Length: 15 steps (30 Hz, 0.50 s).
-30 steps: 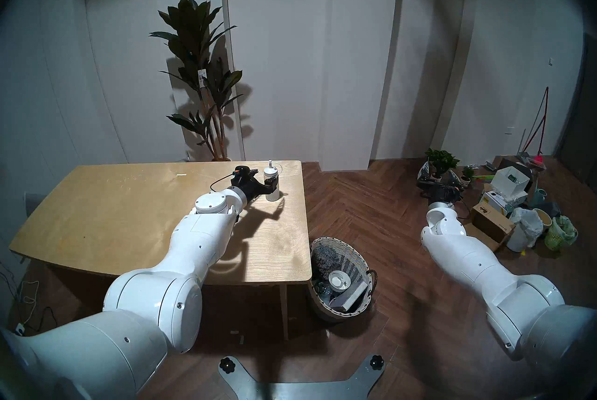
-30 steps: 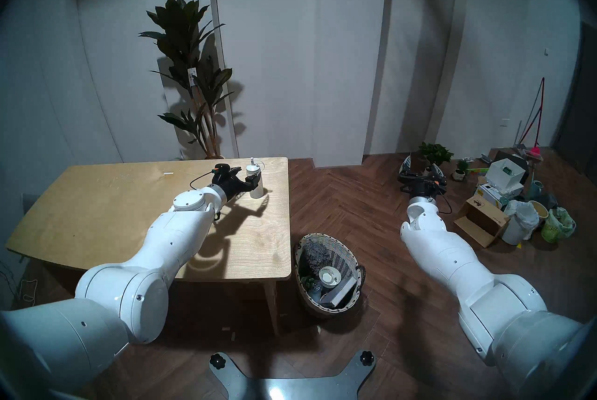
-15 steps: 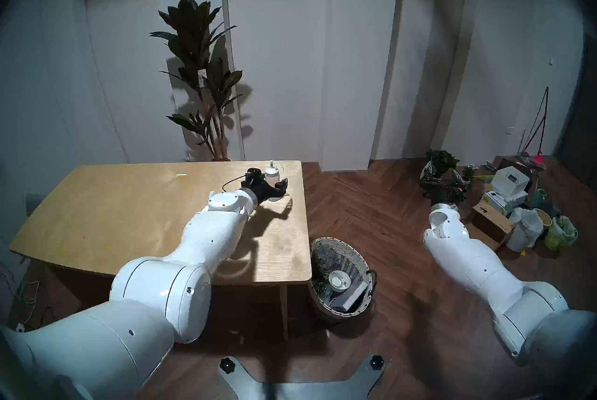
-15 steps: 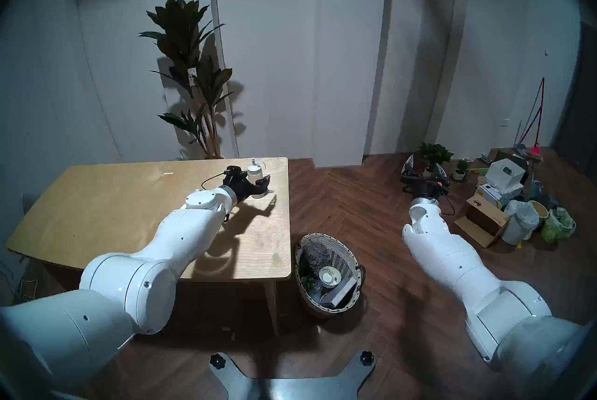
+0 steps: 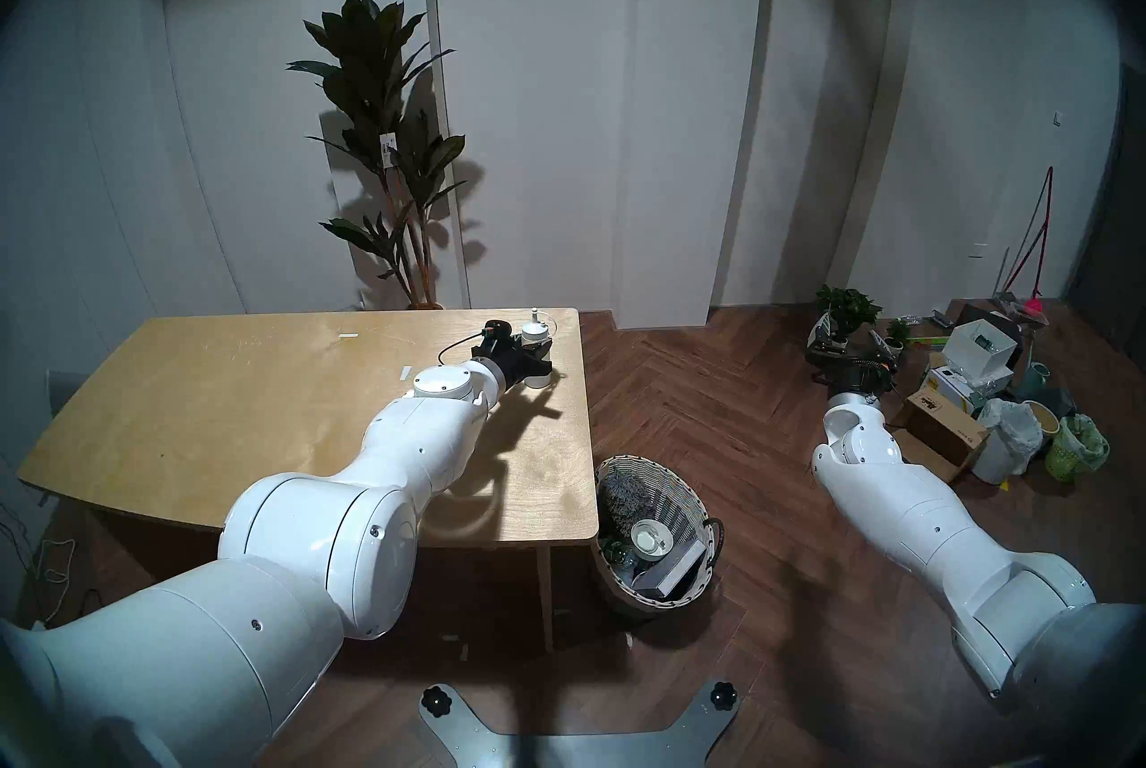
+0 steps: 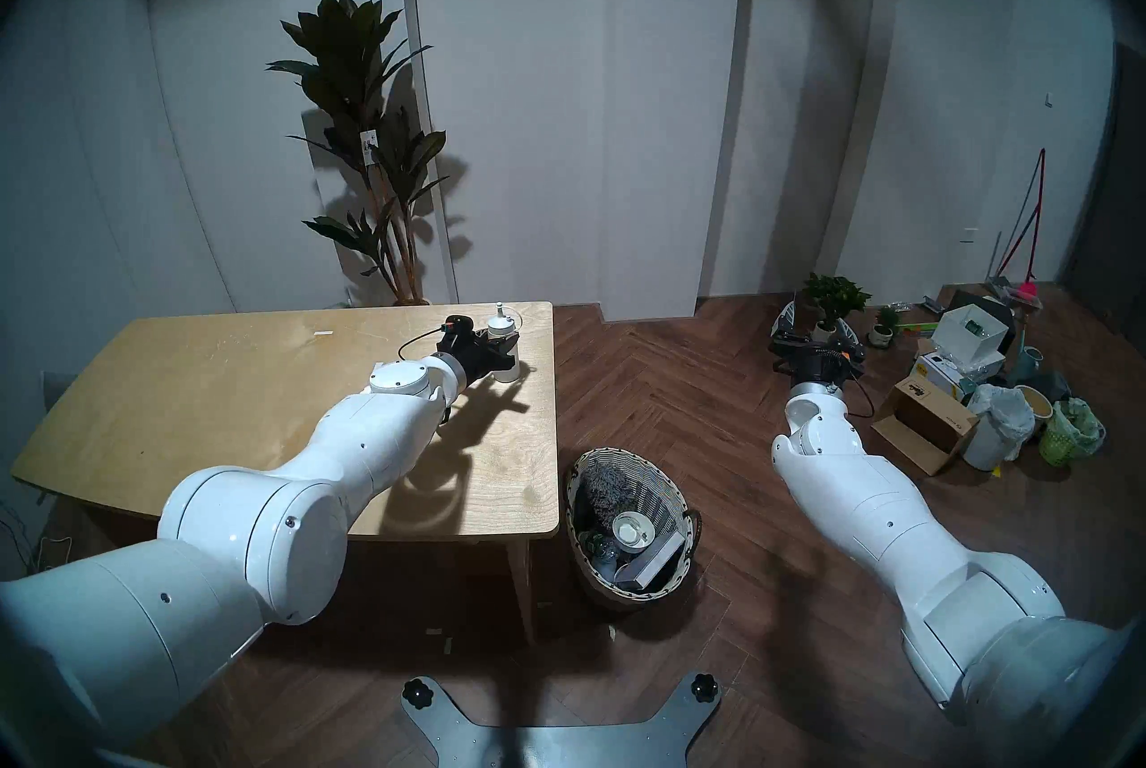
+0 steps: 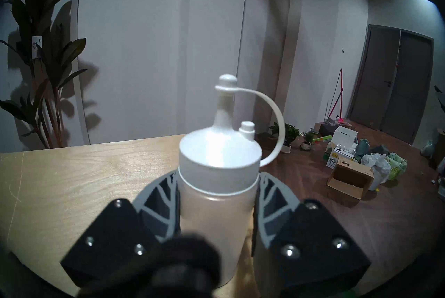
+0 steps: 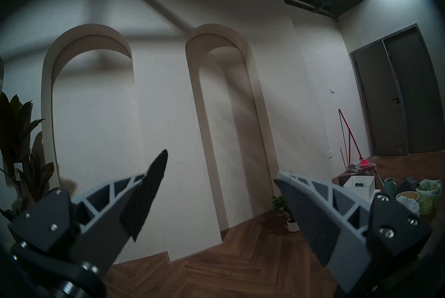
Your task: Load the items into the basket from the rear
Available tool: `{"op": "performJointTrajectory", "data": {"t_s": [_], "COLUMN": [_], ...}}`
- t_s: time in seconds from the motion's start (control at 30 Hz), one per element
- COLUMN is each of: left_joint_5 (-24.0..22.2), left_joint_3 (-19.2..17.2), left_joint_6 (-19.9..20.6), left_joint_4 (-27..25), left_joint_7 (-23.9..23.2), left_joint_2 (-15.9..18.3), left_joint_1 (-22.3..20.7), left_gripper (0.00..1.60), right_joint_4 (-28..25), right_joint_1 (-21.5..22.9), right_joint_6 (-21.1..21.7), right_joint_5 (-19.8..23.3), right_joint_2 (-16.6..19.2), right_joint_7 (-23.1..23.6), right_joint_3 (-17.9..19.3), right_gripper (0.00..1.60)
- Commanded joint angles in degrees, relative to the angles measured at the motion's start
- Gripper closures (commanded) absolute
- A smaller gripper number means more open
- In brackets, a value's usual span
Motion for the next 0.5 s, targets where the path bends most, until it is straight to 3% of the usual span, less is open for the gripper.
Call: {"op": "performJointTrajectory", "data": {"t_s": [0.0,0.2,0.47], "left_joint_5": [-0.94,-1.81,-1.88], "left_joint_3": [-0.68,-0.97,-0.13], "left_joint_6": [-2.11,-3.1,-3.59], "left_joint_4": [-0.48,-0.74,-0.28], "left_joint_7": [0.06,0.73,1.53], "left_joint_2": [-1.82,-5.86,-10.29], "left_joint_1": [-3.43,-4.71,-5.54], "left_gripper": [1.6,1.6,1.6], "right_joint_4": [-3.84,-6.4,-7.82], "right_joint_1": [-0.41,-1.56,-3.68], "right_joint_6": [0.92,2.75,3.44], "right_joint_5": [0.19,0.31,0.84], "right_joint_2": [0.88,0.95,6.15], "right_joint_7": [-1.24,-2.93,-5.51], "right_joint_3": [0.51,0.64,3.97], "right_gripper": [0.0,0.0,0.0]}}
